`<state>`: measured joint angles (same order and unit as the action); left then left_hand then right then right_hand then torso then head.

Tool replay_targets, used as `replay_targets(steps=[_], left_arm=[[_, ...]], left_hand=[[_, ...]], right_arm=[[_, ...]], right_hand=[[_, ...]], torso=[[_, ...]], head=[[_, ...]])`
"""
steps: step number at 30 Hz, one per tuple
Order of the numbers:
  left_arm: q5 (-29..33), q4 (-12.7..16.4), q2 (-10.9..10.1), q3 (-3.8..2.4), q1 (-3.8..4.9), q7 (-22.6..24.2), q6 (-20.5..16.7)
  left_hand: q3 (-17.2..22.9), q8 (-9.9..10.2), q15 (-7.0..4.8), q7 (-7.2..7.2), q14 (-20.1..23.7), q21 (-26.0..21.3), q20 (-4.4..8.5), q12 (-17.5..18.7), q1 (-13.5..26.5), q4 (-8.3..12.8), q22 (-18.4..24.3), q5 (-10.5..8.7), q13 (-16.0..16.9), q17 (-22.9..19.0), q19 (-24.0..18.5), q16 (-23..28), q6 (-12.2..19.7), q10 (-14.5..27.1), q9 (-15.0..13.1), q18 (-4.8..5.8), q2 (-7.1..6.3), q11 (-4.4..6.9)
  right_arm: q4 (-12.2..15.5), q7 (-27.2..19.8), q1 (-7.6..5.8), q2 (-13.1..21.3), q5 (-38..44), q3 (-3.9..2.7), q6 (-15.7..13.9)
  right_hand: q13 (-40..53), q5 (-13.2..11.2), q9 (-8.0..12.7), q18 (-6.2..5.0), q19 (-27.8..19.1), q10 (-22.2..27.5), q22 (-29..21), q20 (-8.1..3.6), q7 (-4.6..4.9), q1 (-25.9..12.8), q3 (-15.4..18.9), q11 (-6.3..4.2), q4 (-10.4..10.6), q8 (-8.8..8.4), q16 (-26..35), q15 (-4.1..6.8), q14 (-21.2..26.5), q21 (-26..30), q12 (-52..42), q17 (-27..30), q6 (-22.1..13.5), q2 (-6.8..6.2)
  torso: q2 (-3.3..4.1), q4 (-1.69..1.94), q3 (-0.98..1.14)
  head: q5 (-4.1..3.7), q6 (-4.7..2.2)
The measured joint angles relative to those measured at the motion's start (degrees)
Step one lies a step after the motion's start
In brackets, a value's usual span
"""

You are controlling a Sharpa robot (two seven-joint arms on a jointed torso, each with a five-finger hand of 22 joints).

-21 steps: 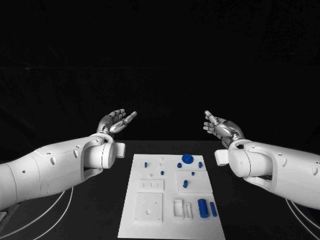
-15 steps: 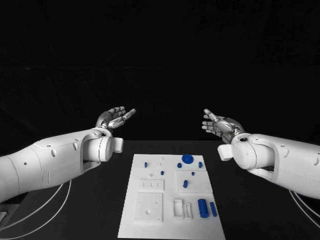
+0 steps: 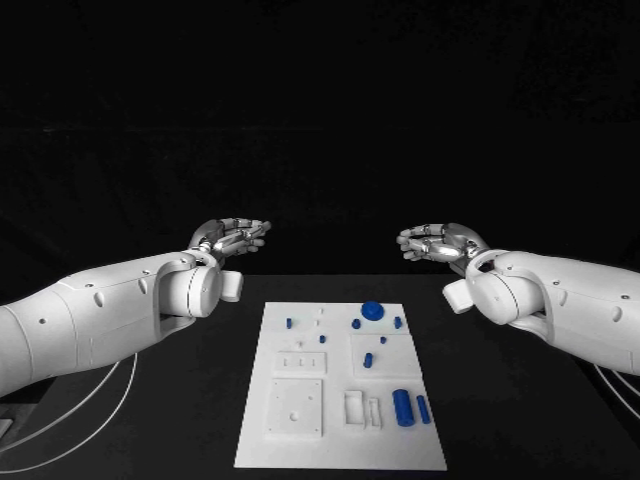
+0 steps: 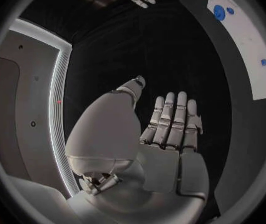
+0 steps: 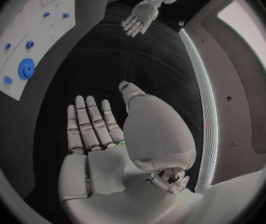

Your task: Assemble the parts on the task board

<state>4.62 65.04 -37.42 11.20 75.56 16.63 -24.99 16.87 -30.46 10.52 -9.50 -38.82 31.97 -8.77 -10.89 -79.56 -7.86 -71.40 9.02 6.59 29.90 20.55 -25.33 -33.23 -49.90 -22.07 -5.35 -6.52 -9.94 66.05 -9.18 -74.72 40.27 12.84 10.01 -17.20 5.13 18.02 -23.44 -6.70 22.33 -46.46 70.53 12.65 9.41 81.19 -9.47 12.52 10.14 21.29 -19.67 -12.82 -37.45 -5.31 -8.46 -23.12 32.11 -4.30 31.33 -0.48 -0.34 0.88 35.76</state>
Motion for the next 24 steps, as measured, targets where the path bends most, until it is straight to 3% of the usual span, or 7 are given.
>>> replay_targets(steps=[4, 10, 14, 18, 20, 22, 24], left_arm=[[-0.3, 2.1, -1.2, 0.03, 0.00, 0.0, 0.9], [-0.9, 6.9, -4.1, 0.00, 0.00, 1.3, 2.1], [-1.4, 10.0, -6.1, -0.12, 0.04, 2.1, 2.7], [-2.1, 13.3, -8.0, -0.14, 0.23, 2.7, 3.5], [-2.5, 14.6, -8.6, -0.17, 0.33, 3.0, 3.8], [-2.9, 15.7, -9.1, -0.20, 0.44, 3.2, 4.2], [-3.2, 16.5, -9.4, -0.20, 0.51, 3.3, 4.7]], left_hand=[[3.7, 0.4, -1.97, -0.87, -8.9, 1.5, 1.52, -1.8, -2.5, 3.8, 2.4, -1.31, 0.2, -0.8, 8.6, -1.3, -7.5, -7.6, 0.7, -1.73, 0.91, 0.76], [7.8, 2.8, -4.53, -0.13, -16.1, 4.0, 3.68, -1.6, -0.1, 11.0, 3.7, -0.79, -0.4, -0.9, 16.0, -2.2, -11.5, -13.9, 1.8, -1.77, 2.68, 2.78], [14.9, 4.6, -5.17, -0.15, -18.3, 5.3, 5.31, 0.1, 5.9, 20.0, 4.7, 0.34, -1.1, -0.6, 18.4, -1.8, -13.1, -15.8, 2.0, -1.55, 2.69, 2.89], [17.8, 5.2, -5.50, -0.14, -18.6, 6.4, 6.22, 0.9, 8.1, 23.7, 4.7, 0.73, -1.5, -0.2, 19.3, -1.8, -13.1, -16.0, 1.8, -0.82, 2.11, 2.70], [18.2, 5.4, -5.50, -0.15, -18.6, 6.4, 6.22, 1.1, 8.8, 24.1, 4.7, 0.73, -1.6, 0.0, 19.3, -1.8, -13.1, -16.0, 1.7, -0.80, 1.44, 2.70], [18.2, 5.6, -5.50, -0.14, -18.6, 6.7, 6.46, 1.5, 9.3, 24.1, 4.7, 0.73, -1.6, 0.1, 19.5, -1.8, -13.1, -16.0, 1.7, -0.68, 0.92, 2.70], [18.2, 5.7, -5.50, -0.15, -18.6, 6.8, 6.75, 1.6, 9.8, 24.1, 4.7, 0.35, -1.7, 0.1, 19.2, -1.5, -13.1, -16.0, 1.7, -0.38, 0.46, 2.70]], right_arm=[[-0.7, 0.1, 0.14, -0.2, 8.0, 0.00, -0.4], [-0.7, 0.1, 0.18, -0.2, 22.5, -0.01, -0.9], [0.4, 0.1, 0.16, -0.1, 32.7, -0.04, -1.2], [1.8, 0.9, 0.18, -0.2, 43.1, -0.04, -1.3], [2.2, 1.5, 0.18, -0.4, 47.2, -0.04, -1.2], [2.3, 2.4, 0.19, -0.9, 51.7, -0.04, -1.1], [2.5, 3.3, 0.20, -1.4, 55.3, -0.04, -0.9]], right_hand=[[0.0, -1.4, 0.4, -2.25, 6.1, -5.0, 0.3, -0.01, 0.72, 1.1, -5.4, -1.24, -3.0, 0.61, -1.7, 1.64, -5.7, -0.3, -1.6, -0.8, 5.1, -1.08], [-0.6, -2.3, 1.0, -5.27, 16.7, -11.4, 0.2, -0.26, 1.51, -4.2, -14.5, -2.91, -12.0, 0.83, -4.7, 5.53, -15.8, -2.3, -2.6, -3.4, 11.6, -2.01], [-0.8, -0.3, 1.0, -6.20, 25.0, -14.6, 1.1, -1.77, 0.97, -8.0, -19.6, -4.18, -17.7, 1.12, -8.0, 8.40, -23.7, -5.4, -2.6, -6.3, 14.7, -2.11], [-0.8, 4.7, 1.0, -7.09, 34.4, -16.8, 2.9, -4.85, 0.26, -10.4, -23.5, -5.58, -22.1, 1.12, -13.8, 10.82, -31.7, -10.2, -2.6, -10.6, 16.7, -2.83], [-0.9, 6.6, 0.9, -6.94, 48.1, -19.1, 4.2, -10.58, -0.02, -12.7, -24.8, -6.81, -26.2, 0.75, -28.7, 13.60, -41.3, -20.7, -1.0, -20.9, 18.5, -4.58], [-1.0, 5.5, 0.9, -6.78, 50.7, -19.2, 4.4, -12.29, -0.01, -12.9, -24.2, -6.90, -27.0, 0.45, -33.9, 13.86, -42.1, -24.2, -0.2, -24.2, 18.5, -4.82], [-1.0, 4.6, 0.9, -6.55, 51.2, -19.2, 4.4, -12.78, 0.00, -13.2, -23.2, -6.90, -27.1, 0.20, -37.0, 13.79, -42.1, -26.6, 0.5, -26.2, 18.5, -5.05]], torso=[[0.05, 0.00, 0.00], [0.42, -0.05, 0.03], [1.01, -0.06, 0.14], [1.75, 0.04, 0.27], [2.16, 0.15, 0.32], [2.54, 0.27, 0.40], [3.02, 0.44, 0.45]], head=[[0.01, 0.07], [0.09, -0.03], [0.11, -0.38], [-0.13, -0.77], [-0.23, -0.93], [-0.29, -1.09], [-0.41, -1.20]])
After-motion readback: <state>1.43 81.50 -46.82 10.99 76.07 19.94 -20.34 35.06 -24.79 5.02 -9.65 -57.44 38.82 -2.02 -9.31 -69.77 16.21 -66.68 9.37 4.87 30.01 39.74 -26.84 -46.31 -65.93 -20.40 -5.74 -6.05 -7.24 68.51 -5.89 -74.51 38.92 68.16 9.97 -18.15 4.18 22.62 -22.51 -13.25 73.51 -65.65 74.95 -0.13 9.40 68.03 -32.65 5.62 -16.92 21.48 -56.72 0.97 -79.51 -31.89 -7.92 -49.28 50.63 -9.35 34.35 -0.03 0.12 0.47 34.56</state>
